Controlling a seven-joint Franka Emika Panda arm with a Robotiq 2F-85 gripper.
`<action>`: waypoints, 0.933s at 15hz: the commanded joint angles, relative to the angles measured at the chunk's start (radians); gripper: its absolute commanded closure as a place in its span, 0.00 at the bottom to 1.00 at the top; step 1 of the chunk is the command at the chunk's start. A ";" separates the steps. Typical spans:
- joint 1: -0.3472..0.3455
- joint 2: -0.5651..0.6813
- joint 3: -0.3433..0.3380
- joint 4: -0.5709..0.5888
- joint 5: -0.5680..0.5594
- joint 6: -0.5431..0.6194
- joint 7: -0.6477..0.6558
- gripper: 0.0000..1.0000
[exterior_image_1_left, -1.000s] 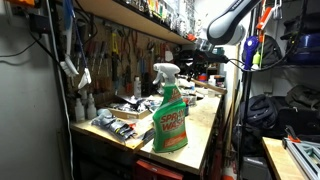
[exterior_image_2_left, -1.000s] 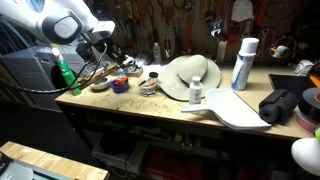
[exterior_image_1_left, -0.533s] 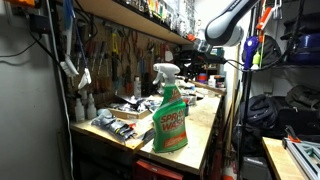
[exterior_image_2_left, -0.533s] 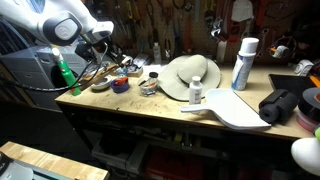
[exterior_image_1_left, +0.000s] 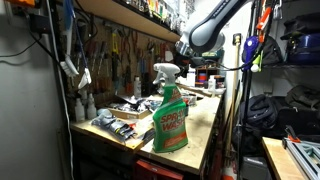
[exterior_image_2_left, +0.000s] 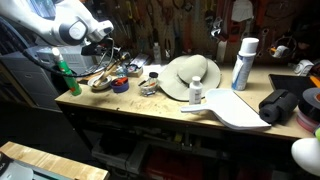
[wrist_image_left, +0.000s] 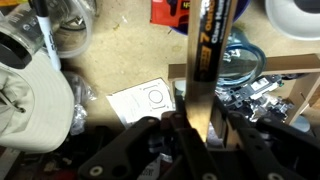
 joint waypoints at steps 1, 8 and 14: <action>0.000 0.008 -0.001 0.004 0.005 -0.003 -0.005 0.70; -0.005 0.093 -0.004 0.099 0.054 -0.031 -0.079 0.93; -0.043 0.253 0.001 0.262 0.105 -0.035 -0.127 0.93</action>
